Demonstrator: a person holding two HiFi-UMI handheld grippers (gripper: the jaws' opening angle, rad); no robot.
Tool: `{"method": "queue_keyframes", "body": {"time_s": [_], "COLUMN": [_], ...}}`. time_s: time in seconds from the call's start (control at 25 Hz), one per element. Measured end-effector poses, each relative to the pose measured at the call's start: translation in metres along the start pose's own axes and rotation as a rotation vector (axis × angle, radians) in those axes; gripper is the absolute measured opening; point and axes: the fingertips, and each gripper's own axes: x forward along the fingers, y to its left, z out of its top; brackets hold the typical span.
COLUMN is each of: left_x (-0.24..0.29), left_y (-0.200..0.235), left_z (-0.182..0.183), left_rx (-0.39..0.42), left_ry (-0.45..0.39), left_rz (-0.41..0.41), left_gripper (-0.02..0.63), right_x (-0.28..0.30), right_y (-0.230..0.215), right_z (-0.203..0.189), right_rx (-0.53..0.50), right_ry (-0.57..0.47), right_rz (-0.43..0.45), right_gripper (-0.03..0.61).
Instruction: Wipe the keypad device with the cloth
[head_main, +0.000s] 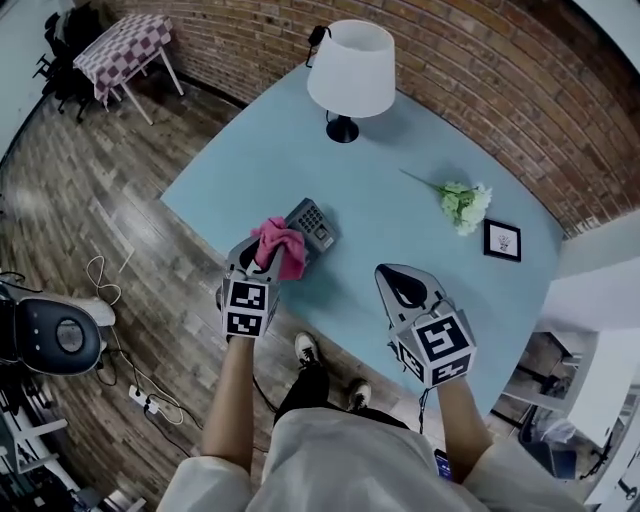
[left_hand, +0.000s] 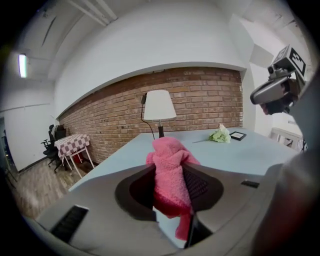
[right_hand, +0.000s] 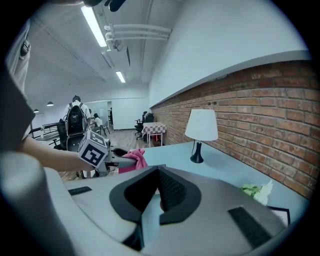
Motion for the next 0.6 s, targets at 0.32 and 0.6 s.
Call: {"method": "queue_keyframes", "body": {"time_s": [0.32, 0.6], "left_x": [0.021, 0.023], "left_y": [-0.013, -0.027], "left_z": [-0.037, -0.049], "left_rx": [0.062, 0.069], "left_ry": [0.062, 0.058], "left_rz": [-0.037, -0.061], "left_gripper": [0.163, 0.163], "right_x": [0.015, 0.007], "right_y": [0.002, 0.000], "right_z": [-0.012, -0.017], "right_rx": [0.009, 0.004], "right_ry": [0.032, 0.040], "right_rz": [0.007, 0.000], "right_gripper": [0.021, 0.021]}}
